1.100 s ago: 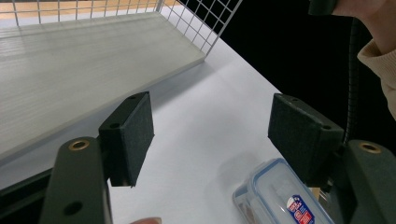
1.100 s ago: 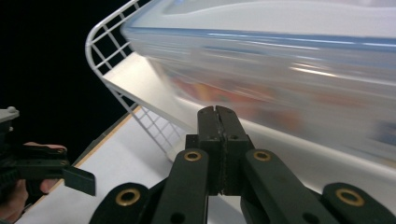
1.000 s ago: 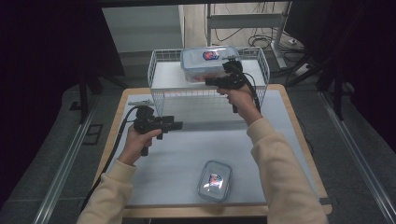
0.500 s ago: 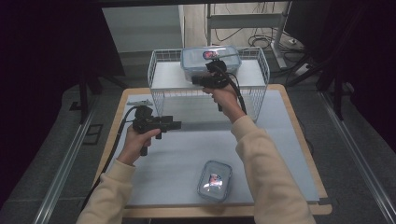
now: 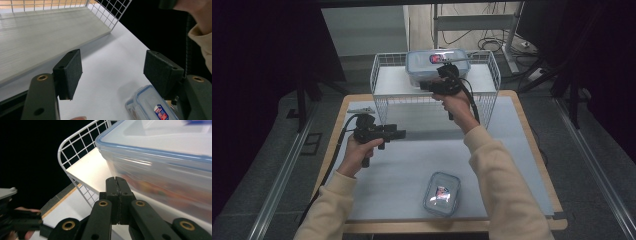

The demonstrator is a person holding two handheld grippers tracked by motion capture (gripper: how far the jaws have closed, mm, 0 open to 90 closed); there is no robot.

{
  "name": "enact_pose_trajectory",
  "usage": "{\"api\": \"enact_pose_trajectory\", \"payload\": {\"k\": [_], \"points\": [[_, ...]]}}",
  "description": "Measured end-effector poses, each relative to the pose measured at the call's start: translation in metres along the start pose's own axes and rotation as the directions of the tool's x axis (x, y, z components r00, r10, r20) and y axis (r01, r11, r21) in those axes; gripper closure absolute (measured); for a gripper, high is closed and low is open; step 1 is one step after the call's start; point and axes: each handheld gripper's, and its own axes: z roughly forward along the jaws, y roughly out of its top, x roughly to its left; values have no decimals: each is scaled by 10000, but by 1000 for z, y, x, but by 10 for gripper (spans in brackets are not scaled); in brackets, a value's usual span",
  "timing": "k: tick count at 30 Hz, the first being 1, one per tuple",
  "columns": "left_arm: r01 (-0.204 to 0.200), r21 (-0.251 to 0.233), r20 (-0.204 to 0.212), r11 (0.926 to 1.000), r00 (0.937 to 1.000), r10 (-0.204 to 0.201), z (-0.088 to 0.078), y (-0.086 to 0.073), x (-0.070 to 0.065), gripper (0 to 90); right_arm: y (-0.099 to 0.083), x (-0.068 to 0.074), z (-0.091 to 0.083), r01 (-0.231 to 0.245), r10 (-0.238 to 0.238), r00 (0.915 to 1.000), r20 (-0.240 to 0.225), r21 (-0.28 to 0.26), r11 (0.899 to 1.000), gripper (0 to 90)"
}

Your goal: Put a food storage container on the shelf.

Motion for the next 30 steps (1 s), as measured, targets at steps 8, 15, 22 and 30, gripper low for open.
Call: {"api": "enact_pose_trajectory", "payload": {"k": [8,15,22,30], "points": [[20,37,-196,10000,9998,-19,-2,-7,-1,310,-25,-13,-65,-39,40,10000,28,-350,9994,895],[59,153,-411,9999,9991,-53,-1,-17,-4,309,-65,-24,-95,-235,234,9997,-57,-204,9995,894],[-172,416,-727,9990,9972,202,6,-25,-10,309,-123,-36,-119,-216,217,9997,-149,72,9997,895],[-272,899,-998,9956,9944,361,13,-40,-16,306,-173,-43,-132,-308,315,9994,-148,438,9986,894]]}}
